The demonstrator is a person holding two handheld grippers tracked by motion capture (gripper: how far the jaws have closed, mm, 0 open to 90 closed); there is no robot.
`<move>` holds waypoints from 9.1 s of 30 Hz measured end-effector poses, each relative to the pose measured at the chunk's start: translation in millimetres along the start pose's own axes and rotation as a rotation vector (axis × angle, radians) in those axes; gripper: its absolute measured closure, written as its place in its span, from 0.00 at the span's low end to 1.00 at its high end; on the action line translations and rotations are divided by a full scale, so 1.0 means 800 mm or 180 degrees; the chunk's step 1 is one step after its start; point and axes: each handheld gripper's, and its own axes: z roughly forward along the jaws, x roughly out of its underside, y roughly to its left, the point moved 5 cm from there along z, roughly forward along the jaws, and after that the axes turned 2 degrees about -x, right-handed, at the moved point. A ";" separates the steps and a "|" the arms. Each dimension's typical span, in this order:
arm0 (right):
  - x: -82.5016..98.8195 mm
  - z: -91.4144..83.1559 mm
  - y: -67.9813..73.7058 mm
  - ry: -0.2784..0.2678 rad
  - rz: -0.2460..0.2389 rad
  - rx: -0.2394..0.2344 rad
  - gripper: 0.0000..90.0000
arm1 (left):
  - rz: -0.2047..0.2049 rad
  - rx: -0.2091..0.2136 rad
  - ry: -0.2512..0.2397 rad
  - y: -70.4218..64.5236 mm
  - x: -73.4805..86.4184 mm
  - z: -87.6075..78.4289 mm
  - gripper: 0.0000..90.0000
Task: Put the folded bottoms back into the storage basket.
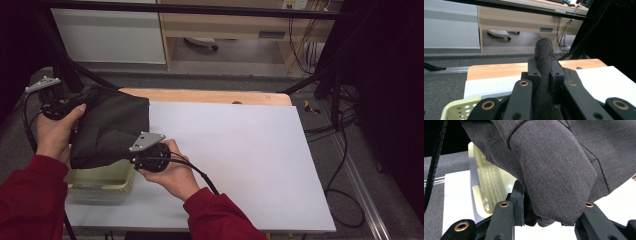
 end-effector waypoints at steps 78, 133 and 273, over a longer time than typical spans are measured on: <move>-0.007 0.082 0.055 0.0182 -0.0004 -0.0359 0.71 | -0.0080 -0.0236 0.0359 0.087 0.051 -0.029 0.92; 0.027 0.022 -0.029 0.0266 0.0501 0.0117 0.05 | 0.0183 -0.0324 0.0175 0.018 0.051 0.024 0.14; 0.308 -0.324 -0.134 -0.0314 0.1542 0.1413 0.04 | 0.0167 0.0064 0.0003 -0.108 0.218 -0.038 0.08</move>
